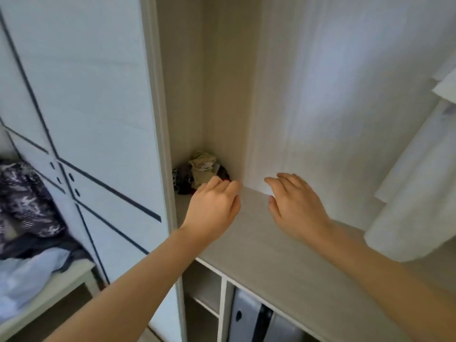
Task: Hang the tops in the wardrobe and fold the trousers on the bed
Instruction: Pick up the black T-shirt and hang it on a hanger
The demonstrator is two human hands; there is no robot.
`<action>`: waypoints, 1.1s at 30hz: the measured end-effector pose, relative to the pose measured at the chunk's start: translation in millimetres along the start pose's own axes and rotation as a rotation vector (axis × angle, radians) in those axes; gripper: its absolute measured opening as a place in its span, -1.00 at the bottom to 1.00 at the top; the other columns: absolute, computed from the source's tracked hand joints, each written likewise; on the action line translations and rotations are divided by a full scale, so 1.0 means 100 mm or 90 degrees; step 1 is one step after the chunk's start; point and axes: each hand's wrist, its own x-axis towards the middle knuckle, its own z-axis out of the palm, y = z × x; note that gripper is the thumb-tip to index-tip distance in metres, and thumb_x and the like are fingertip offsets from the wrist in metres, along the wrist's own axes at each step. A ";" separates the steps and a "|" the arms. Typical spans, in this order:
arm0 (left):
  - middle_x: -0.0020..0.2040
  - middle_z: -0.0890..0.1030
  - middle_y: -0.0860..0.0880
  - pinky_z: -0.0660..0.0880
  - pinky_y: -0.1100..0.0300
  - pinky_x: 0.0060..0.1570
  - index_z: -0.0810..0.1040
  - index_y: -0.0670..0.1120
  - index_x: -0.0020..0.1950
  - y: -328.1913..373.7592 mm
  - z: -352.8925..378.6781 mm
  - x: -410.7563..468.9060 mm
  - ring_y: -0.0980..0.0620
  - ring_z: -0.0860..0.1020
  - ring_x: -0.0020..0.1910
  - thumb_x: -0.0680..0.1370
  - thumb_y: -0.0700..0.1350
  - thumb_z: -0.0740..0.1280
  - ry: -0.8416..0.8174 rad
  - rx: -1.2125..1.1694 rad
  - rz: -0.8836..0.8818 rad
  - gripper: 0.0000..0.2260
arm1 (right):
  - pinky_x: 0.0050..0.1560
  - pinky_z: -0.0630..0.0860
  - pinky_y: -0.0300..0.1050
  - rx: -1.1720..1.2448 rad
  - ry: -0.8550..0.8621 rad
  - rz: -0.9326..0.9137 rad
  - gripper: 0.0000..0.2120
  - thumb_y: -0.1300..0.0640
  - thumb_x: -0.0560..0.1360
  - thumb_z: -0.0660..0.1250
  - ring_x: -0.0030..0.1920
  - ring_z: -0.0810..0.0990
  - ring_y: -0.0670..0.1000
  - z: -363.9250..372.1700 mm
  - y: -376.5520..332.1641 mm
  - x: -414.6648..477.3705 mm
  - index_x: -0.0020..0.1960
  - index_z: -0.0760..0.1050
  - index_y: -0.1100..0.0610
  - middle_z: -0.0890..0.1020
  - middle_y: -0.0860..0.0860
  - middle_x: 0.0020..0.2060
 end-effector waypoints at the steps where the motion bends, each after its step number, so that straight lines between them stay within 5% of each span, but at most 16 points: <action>1: -0.07 0.66 -0.07 0.53 -0.01 -0.14 0.60 -0.14 0.17 -0.06 -0.05 -0.15 -0.11 0.55 -0.03 0.60 -0.13 0.27 -0.004 0.021 -0.013 -0.80 | 0.12 0.54 0.11 0.024 -0.001 -0.013 -0.63 0.26 0.33 0.47 0.06 0.62 0.23 0.04 -0.12 0.00 0.12 0.57 0.31 0.66 0.21 -0.08; 18: -0.19 0.68 -0.09 0.55 0.01 -0.25 0.66 -0.19 0.07 -1.45 -0.84 -2.14 -0.19 0.62 -0.16 0.42 -0.25 0.49 -0.076 0.200 -0.347 -0.77 | -0.01 0.58 -0.01 0.354 -0.142 -0.264 -0.65 0.16 0.53 0.31 0.06 0.58 0.12 0.99 -2.47 0.31 0.29 0.47 0.24 0.62 0.12 0.04; 29: -0.05 0.69 -0.08 0.55 -0.02 -0.09 0.62 -0.16 0.16 -2.99 -1.06 -3.23 -0.13 0.59 -0.01 0.55 -0.18 0.34 -0.147 0.212 -0.550 -0.79 | 0.01 0.53 -0.08 0.443 -0.292 -0.303 -0.66 0.13 0.59 0.19 0.12 0.53 0.09 1.93 -4.20 0.77 0.33 0.42 0.19 0.58 0.08 0.12; 33: -0.16 0.68 -0.07 0.52 0.03 -0.21 0.64 -0.15 0.11 -3.59 -1.13 -3.44 -0.13 0.59 -0.11 0.54 -0.19 0.36 -0.167 0.235 -0.586 -0.83 | 0.03 0.48 -0.11 0.454 -0.322 -0.303 -0.62 0.10 0.61 0.14 0.16 0.50 0.06 2.30 -4.70 1.10 0.41 0.34 0.17 0.55 0.06 0.18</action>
